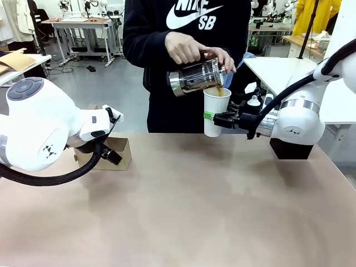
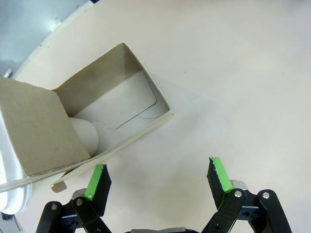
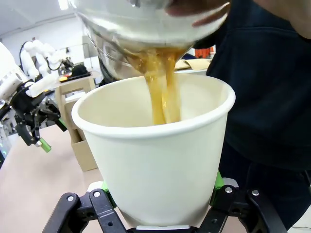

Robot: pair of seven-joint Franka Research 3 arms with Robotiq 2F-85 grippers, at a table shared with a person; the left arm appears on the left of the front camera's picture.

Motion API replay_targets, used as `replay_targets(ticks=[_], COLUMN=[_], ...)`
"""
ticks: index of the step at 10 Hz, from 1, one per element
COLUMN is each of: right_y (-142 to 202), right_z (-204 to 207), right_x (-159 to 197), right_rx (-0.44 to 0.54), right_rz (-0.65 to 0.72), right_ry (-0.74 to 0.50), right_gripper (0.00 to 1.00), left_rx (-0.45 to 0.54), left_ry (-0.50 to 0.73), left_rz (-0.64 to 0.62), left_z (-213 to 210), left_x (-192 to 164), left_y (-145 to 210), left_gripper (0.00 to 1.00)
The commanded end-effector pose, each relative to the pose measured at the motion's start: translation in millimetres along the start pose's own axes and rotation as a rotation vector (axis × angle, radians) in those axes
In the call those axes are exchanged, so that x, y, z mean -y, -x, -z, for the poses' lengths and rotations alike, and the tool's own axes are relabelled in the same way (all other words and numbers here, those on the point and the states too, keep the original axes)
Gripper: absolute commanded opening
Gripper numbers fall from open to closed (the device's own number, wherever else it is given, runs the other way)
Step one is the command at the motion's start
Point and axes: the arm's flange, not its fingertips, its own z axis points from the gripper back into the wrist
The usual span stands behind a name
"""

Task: Pour a drink into a cup and package it in a carrier.
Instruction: When a person places the Paper Cup Lid on the 600 ml Paper Cup , lift the 600 ml Paper Cup.

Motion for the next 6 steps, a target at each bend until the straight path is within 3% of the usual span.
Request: replay_targets(ticks=[1, 6], right_y=[-4.1, -4.1], right_z=[1.0, 1.0], right_x=[-2.7, -2.7], right_rx=[0.009, 0.009], right_rz=[-0.004, -0.004], right_ry=[0.005, 0.005], right_gripper=[0.8, 0.8], left_rx=[0.001, 0.001], left_ry=[0.002, 0.002], left_rz=[-0.001, -0.001], left_z=[-0.3, -0.3], left_x=[-0.1, -0.1], left_y=[0.1, 0.1], left_gripper=[1.0, 1.0])
